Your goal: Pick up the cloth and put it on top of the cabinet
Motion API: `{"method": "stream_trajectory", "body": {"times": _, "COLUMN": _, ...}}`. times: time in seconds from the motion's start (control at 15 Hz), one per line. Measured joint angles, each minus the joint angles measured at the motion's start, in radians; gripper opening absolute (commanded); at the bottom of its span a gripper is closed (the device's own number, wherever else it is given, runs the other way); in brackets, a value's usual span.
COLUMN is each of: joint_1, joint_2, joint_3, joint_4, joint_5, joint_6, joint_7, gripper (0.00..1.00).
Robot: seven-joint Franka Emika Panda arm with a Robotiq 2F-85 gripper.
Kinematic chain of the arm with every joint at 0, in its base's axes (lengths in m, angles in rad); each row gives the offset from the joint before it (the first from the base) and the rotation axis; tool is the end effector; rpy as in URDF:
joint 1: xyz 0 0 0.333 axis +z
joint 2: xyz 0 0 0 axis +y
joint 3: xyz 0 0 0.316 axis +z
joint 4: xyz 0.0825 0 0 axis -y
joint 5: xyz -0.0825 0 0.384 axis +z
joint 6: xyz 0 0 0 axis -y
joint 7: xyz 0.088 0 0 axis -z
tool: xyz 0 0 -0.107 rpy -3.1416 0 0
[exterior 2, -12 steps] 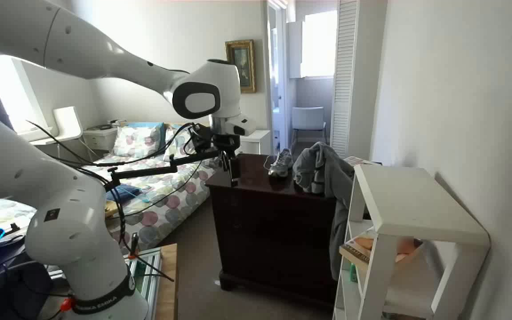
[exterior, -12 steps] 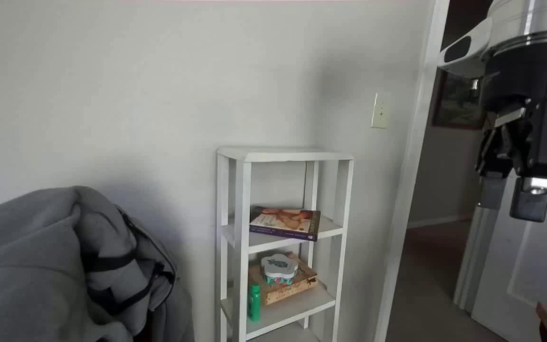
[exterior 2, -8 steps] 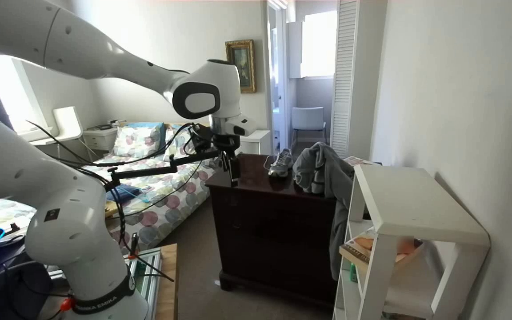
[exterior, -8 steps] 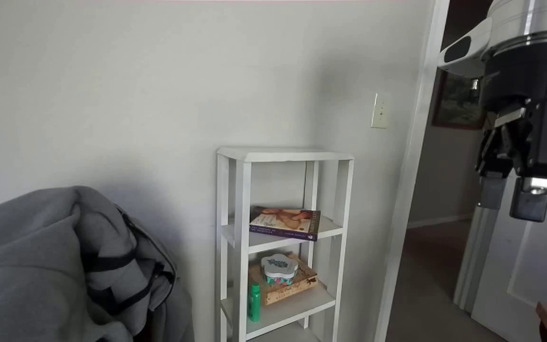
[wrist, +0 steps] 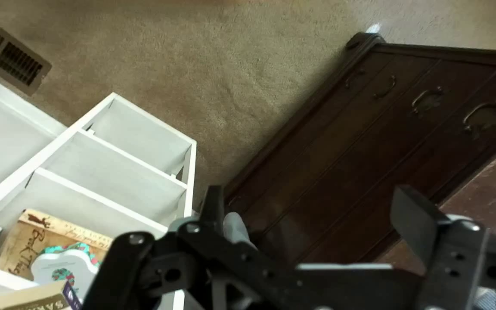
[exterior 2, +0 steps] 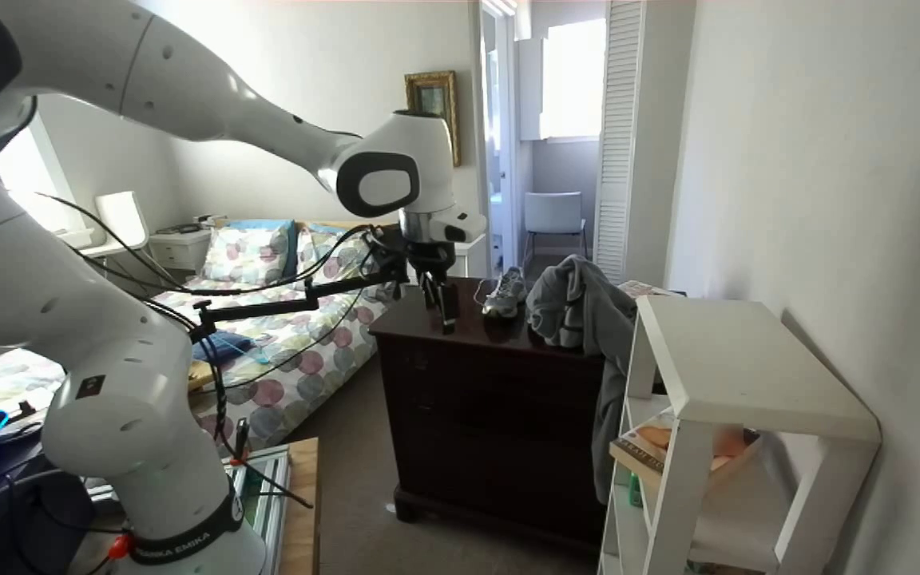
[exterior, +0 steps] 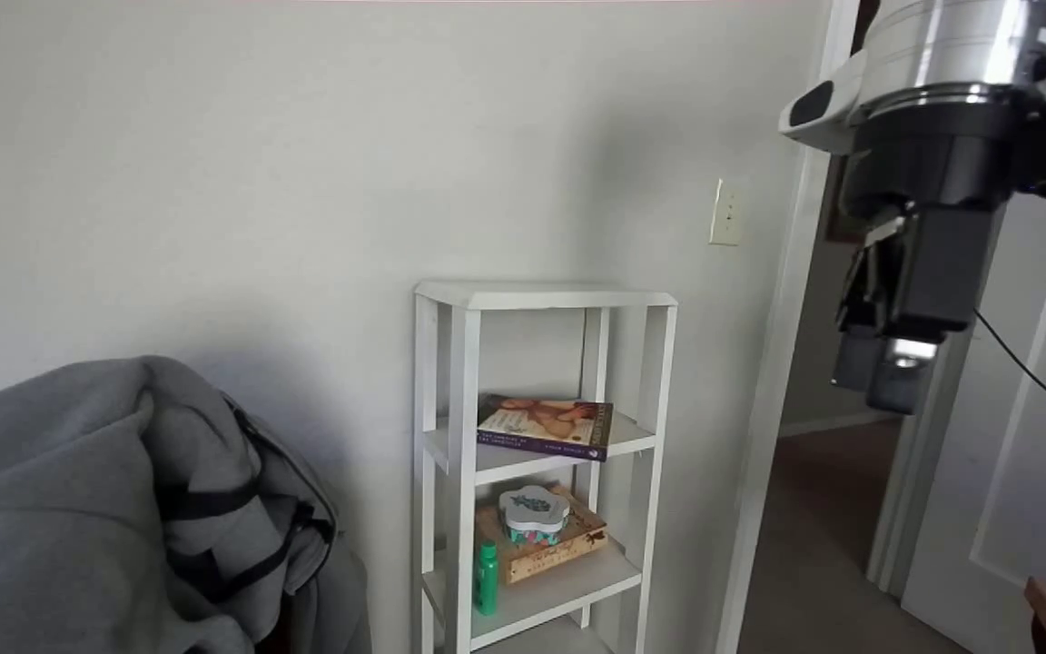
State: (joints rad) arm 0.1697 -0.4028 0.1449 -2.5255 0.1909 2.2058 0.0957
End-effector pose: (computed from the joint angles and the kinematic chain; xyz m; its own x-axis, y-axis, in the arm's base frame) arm 0.3969 0.1363 0.4241 0.9930 0.0985 0.0659 0.1054 -0.9881 -0.1122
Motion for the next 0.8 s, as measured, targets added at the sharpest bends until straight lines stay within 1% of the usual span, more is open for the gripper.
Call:
{"method": "stream_trajectory", "body": {"times": 0.13, "joint_1": -0.016, "joint_2": 0.088, "joint_3": 0.0, "joint_4": 0.076, "joint_5": -0.048, "joint_6": 0.031, "joint_7": -0.012, "gripper": 1.0}}
{"method": "stream_trajectory", "body": {"times": 0.33, "joint_1": -0.035, "joint_2": 0.239, "joint_3": -0.001, "joint_4": 0.237, "joint_5": -0.115, "joint_6": 0.052, "joint_7": -0.042, "gripper": 1.0}}
{"method": "stream_trajectory", "body": {"times": 0.8, "joint_1": -0.029, "joint_2": 0.544, "joint_3": 0.006, "joint_4": 0.648, "joint_5": -0.111, "joint_6": 0.053, "joint_7": -0.203, "gripper": 1.0}}
